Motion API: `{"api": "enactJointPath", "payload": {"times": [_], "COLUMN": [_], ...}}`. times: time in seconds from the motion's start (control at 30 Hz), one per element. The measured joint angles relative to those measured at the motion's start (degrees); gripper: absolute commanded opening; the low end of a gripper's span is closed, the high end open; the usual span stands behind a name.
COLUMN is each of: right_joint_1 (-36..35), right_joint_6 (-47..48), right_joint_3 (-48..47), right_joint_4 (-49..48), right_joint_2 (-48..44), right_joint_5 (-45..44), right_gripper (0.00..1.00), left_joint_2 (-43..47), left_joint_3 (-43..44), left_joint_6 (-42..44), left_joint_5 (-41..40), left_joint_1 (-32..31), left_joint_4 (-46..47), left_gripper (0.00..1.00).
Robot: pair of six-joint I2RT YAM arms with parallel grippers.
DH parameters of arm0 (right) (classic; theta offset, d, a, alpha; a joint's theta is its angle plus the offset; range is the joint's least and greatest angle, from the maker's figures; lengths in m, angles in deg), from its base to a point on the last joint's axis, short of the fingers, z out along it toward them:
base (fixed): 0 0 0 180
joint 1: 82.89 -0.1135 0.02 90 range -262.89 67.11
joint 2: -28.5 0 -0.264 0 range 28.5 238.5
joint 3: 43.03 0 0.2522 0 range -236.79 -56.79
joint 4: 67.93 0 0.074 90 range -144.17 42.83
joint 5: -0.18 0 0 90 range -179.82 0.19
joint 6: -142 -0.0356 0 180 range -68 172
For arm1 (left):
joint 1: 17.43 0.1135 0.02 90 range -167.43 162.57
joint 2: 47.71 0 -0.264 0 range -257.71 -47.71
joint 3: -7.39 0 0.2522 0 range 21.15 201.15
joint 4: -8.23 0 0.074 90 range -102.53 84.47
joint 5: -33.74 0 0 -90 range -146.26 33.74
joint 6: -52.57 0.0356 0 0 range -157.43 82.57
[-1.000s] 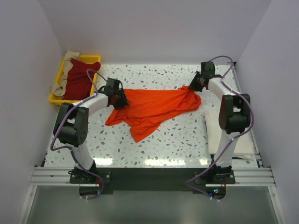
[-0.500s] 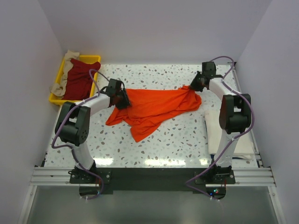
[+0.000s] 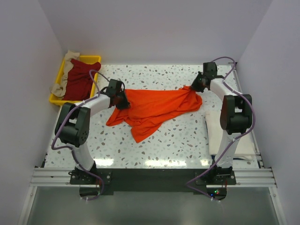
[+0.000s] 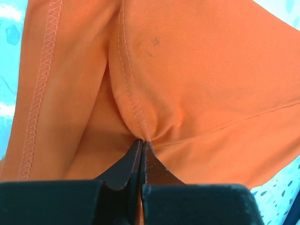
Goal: Fold and stack the t-shirts
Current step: Flatten the tshirt out
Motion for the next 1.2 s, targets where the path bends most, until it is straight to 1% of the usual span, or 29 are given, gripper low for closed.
{"api": "enactJointPath", "payload": {"times": [0.13, 0.3, 0.4, 0.53, 0.6, 0.63, 0.67, 0.7, 0.83, 0.9, 0.97, 1.0, 1.07, 1.1, 1.17, 1.2], "right_joint_1": [0.2, 0.3, 0.4, 0.3, -0.1, -0.3, -0.4, -0.4, -0.8, -1.6, -3.1, -4.0, -5.4, -5.6, -5.7, -5.8], "right_joint_6": [-0.2, -0.5, -0.8, -1.7, -2.5, -3.1, -3.3, -3.8, -7.0, -8.9, -10.6, -11.4, -12.2, -12.5, -12.7, -12.5], "right_joint_3": [0.3, 2.3, 4.6, 7.4, 9.9, 12.6, 13.2, 15.2, 29.6, 38.7, 47.5, 51.8, 58.6, 62.0, 66.3, 67.3], "right_joint_4": [0.0, -0.4, -0.3, -0.4, -1.2, -2.1, -2.1, -3.4, -8.9, -11.4, -12.1, -12.4, -10.9, -9.5, -5.3, -3.9], "right_joint_2": [0.0, -0.7, -2.6, -7.4, -11.8, -16.0, -17.0, -20.0, -34.9, -43.5, -52.0, -56.4, -64.6, -69.1, -76.5, -78.7], "right_joint_5": [0.0, 0.0, 0.0, 2.0, 3.5, 4.5, 4.7, 5.4, 8.6, 10.0, 10.7, 10.8, 10.3, 9.4, 7.1, 6.2], "right_gripper": [0.0, 0.0, 0.0, 0.0, 0.0, 0.0, 0.0, 0.0, 0.0, 0.0, 0.1, 0.18, 0.29, 0.36, 0.44, 0.47], "left_joint_2": [2.0, 10.3, 16.9, 24.3, 27.4, 28.8, 30.5, 30.9, 36.6, 39.4, 41.8, 42.8, 44.4, 45.2, 46.8, 47.5], "left_joint_3": [0.0, 0.5, 1.0, 1.5, 1.6, 1.6, 1.6, 1.6, -0.5, -2.2, -4.0, -5.0, -7.5, -8.9, -11.7, -13.1], "left_joint_6": [0.1, 0.3, 0.8, 1.2, 1.2, 1.2, 1.3, 1.3, 1.3, 1.3, 1.4, 1.7, 2.3, 2.5, 2.7, 2.7], "left_joint_5": [-0.1, -0.1, 0.2, 1.3, 2.1, 2.4, 3.0, 3.1, 4.9, 5.7, 6.3, 6.6, 6.1, 5.3, 3.8, 3.3], "left_joint_1": [0.0, 1.0, 3.8, 8.9, 10.9, 11.8, 12.7, 13.6, 17.9, 19.5, 20.9, 21.3, 21.9, 22.5, 23.7, 24.0], "left_joint_4": [-1.3, -3.6, -4.7, -5.7, -7.2, -7.9, -8.8, -9.1, -11.0, -11.9, -12.9, -13.5, -13.9, -13.8, -13.8, -13.8], "left_gripper": [0.0, 0.0, 0.0, 0.0, 0.0, 0.0, 0.0, 0.0, 0.0, 0.0, 0.0, 0.0, 0.0, 0.0, 0.0, 0.0]}}
